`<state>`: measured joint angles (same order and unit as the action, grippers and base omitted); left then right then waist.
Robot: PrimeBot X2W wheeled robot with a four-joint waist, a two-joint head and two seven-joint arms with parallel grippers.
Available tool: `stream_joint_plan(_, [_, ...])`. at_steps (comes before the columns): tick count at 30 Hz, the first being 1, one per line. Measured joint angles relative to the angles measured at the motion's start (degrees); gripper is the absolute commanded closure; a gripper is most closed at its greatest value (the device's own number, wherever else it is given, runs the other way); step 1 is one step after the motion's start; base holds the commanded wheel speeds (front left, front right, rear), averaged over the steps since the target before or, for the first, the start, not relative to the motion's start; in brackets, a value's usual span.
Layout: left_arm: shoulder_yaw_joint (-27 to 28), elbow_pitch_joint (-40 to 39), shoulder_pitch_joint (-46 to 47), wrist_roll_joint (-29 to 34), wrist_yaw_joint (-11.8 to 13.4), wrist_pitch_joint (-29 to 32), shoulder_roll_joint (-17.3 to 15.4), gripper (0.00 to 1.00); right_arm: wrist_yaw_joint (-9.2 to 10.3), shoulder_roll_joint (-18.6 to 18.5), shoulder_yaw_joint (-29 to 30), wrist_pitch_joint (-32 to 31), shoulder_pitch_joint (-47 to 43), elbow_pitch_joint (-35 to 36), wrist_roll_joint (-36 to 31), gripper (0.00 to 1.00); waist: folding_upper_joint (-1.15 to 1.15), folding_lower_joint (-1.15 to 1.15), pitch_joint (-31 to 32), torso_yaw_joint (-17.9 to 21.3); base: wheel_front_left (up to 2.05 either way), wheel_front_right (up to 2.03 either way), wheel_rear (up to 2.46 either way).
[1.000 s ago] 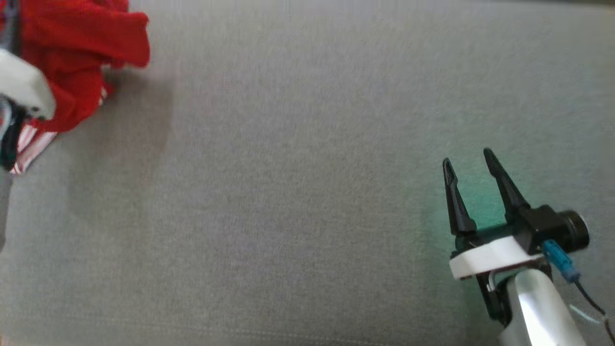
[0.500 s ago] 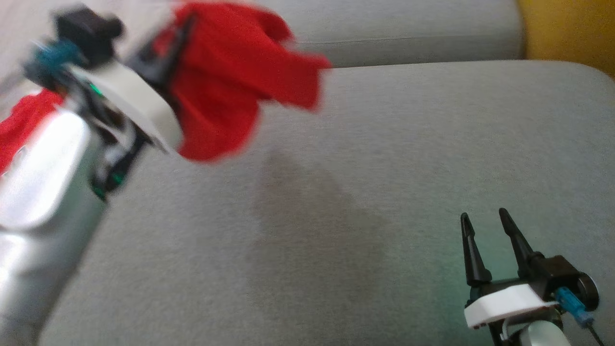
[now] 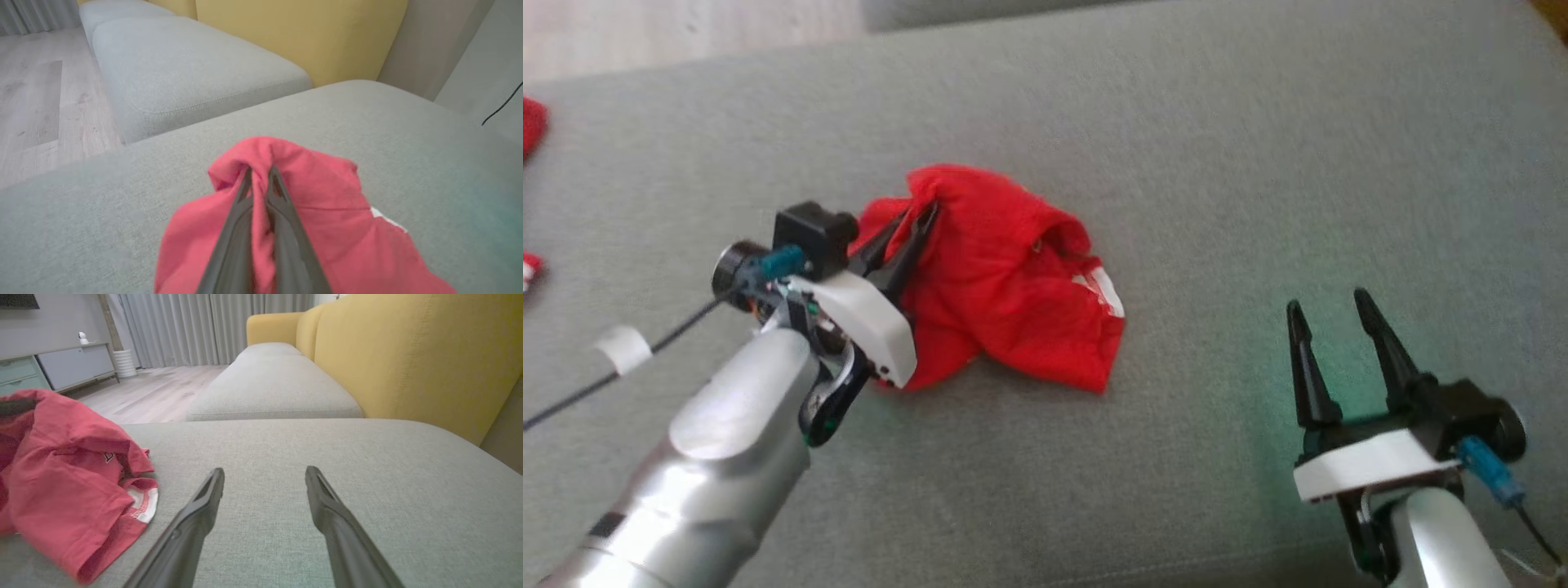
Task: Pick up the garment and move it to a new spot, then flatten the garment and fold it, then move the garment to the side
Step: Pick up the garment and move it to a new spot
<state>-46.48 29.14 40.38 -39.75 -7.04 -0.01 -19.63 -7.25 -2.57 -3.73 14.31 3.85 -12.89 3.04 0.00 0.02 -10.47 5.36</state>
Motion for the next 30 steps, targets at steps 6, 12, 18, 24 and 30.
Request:
stream_joint_plan(6, [-0.31, 11.46, 0.57, 3.04, 1.56, -8.27, 3.35, 0.23, 0.0, -0.01, -0.25, 0.0, 1.48, 0.08, -0.01, 0.0, 0.0, 0.0, -3.48, 2.15, 0.0, 0.0, 0.0])
stream_joint_plan(12, [0.26, 17.2, 1.74, 3.97, 2.57, -13.39, 6.32, 0.0, 0.0, -0.01, -0.15, 0.01, 1.38, -0.81, -0.02, 0.0, 0.0, -0.01, -1.72, 1.11, 0.0, 0.0, 0.0])
stream_joint_plan(18, [1.41, 17.46, 0.69, 5.05, 2.69, -14.27, 7.75, 0.0, 0.0, -0.01, 0.44, 0.03, 0.73, -1.4, -0.48, 0.0, 0.0, -0.02, 2.81, -0.97, 0.0, 0.0, 0.0])
stream_joint_plan(24, [6.31, 11.05, -8.22, 5.77, 5.52, -14.37, 7.3, 0.0, 0.0, 0.0, 1.08, 0.05, -3.92, -2.0, -0.58, 0.0, 0.0, -0.04, 8.96, -3.26, 0.0, 0.0, 0.0])
stream_joint_plan(30, [12.88, 1.88, -18.37, 6.58, 9.11, -14.38, 5.82, 0.0, 0.0, 0.0, 2.22, 0.05, -5.78, -1.8, -0.47, 0.0, 0.0, -0.04, 12.86, -6.26, 0.0, 0.0, 0.0])
